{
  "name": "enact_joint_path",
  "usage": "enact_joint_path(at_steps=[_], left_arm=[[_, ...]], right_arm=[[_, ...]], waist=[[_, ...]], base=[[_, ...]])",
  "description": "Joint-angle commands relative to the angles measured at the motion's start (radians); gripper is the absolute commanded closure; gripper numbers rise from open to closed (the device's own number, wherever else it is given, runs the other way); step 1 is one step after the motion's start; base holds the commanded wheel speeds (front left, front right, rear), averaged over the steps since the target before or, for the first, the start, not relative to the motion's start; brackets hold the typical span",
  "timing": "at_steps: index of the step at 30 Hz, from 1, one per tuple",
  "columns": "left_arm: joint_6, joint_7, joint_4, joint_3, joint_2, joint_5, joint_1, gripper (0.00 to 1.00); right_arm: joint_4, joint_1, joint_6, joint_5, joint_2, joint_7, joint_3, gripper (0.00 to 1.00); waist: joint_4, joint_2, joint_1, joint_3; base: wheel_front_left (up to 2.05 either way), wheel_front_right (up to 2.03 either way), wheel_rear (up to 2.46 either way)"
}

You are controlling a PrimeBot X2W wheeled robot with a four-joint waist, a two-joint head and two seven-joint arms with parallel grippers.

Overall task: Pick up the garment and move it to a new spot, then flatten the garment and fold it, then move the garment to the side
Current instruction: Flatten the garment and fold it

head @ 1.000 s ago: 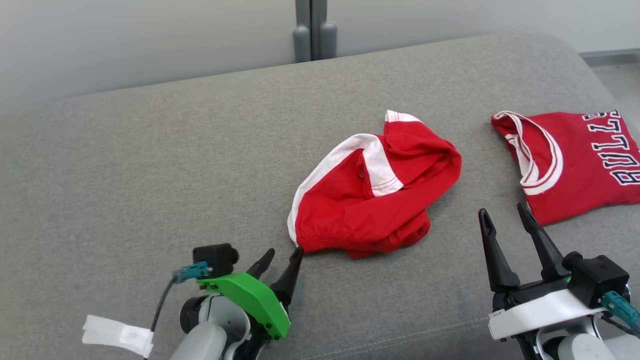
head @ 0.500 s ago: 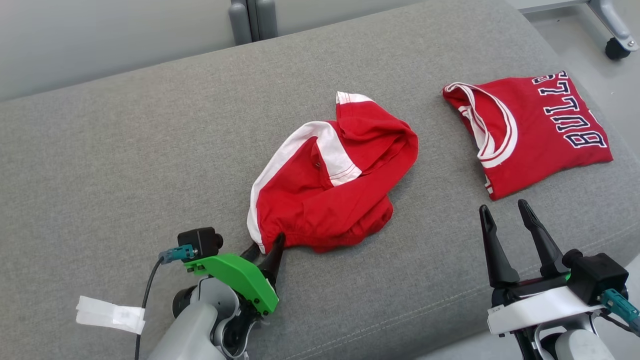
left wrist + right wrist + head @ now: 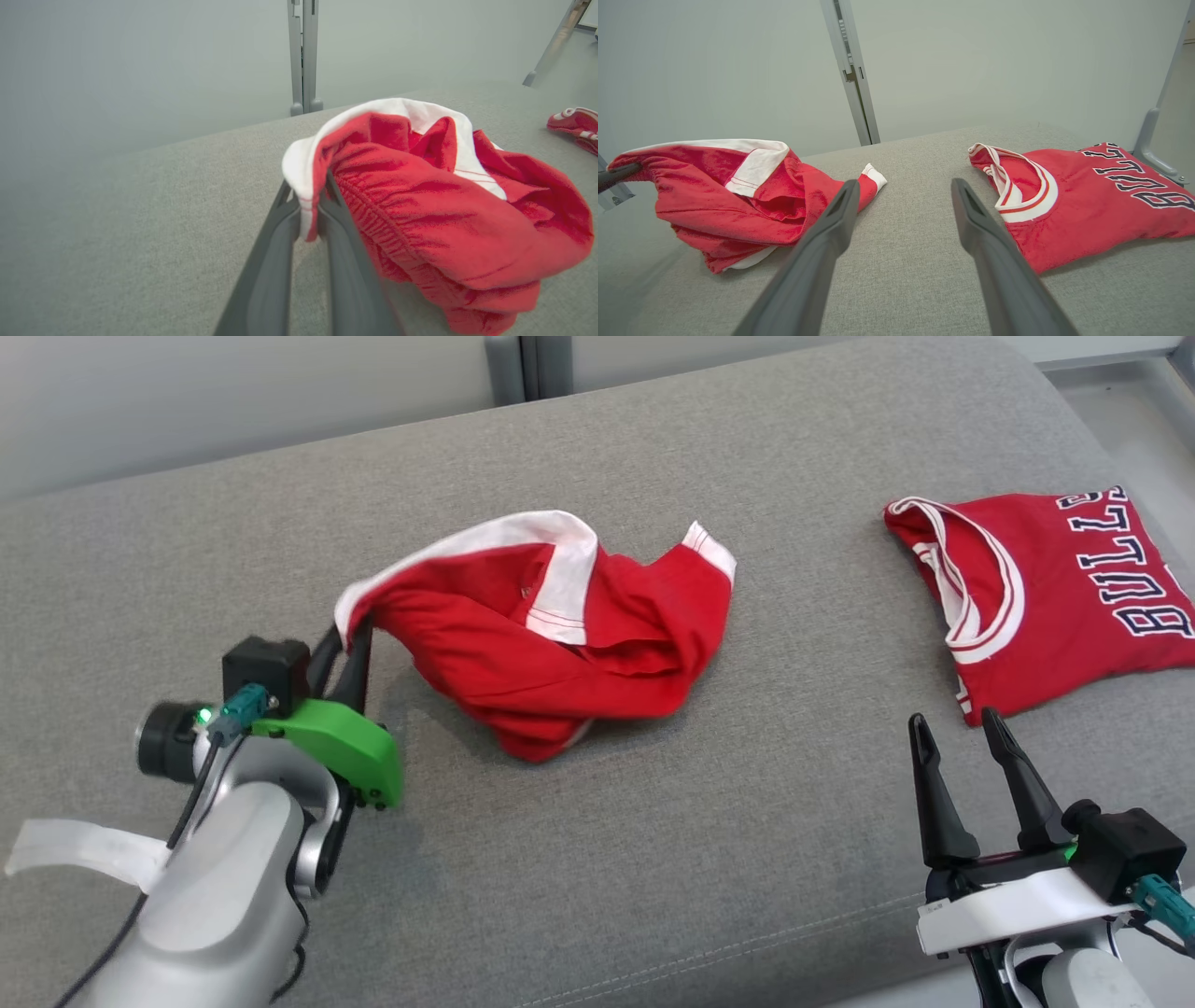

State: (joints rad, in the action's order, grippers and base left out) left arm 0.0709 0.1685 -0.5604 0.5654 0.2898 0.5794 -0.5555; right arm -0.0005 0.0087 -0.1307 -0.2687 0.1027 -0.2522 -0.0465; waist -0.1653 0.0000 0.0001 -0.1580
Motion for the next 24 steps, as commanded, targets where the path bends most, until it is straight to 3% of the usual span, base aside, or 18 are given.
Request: enact_joint_path(at_steps=[1,5,10,16,24], left_arm=[[0.03,0.004,0.049,0.015,0.03,-0.05,-0.032,1.0],[0.114,0.004,0.205,0.06,0.121,-0.192,-0.051,1.0],[0.193,-0.018,0.353,0.102,0.166,-0.25,0.078,1.0],[0.246,0.017,0.351,0.121,0.137,-0.205,0.25,1.0],[0.234,0.061,0.23,0.098,0.07,-0.117,0.335,1.0]], right_arm=[[0.003,-0.012,0.0,-0.004,-0.002,-0.006,0.003,0.0],[0.002,-0.013,0.0,-0.003,-0.002,-0.008,0.003,0.0],[0.0,-0.015,0.0,-0.009,0.004,-0.008,0.001,0.0],[-0.005,-0.012,0.0,-0.009,0.005,-0.009,0.009,0.0],[-0.01,-0.02,0.0,-0.009,0.017,0.003,0.007,0.0]], waist=[[0.026,0.0,-0.0001,0.001],[0.048,0.0,-0.0001,0.0],[0.058,0.0,-0.0001,-0.006],[0.074,0.0,-0.0001,-0.012],[0.088,0.0,-0.0001,-0.008]], base=[[0.0,0.0,0.0],[0.0,0.0,0.0],[0.0,0.0,0.0],[0.0,0.0,0.0],[0.0,0.0,0.0]])
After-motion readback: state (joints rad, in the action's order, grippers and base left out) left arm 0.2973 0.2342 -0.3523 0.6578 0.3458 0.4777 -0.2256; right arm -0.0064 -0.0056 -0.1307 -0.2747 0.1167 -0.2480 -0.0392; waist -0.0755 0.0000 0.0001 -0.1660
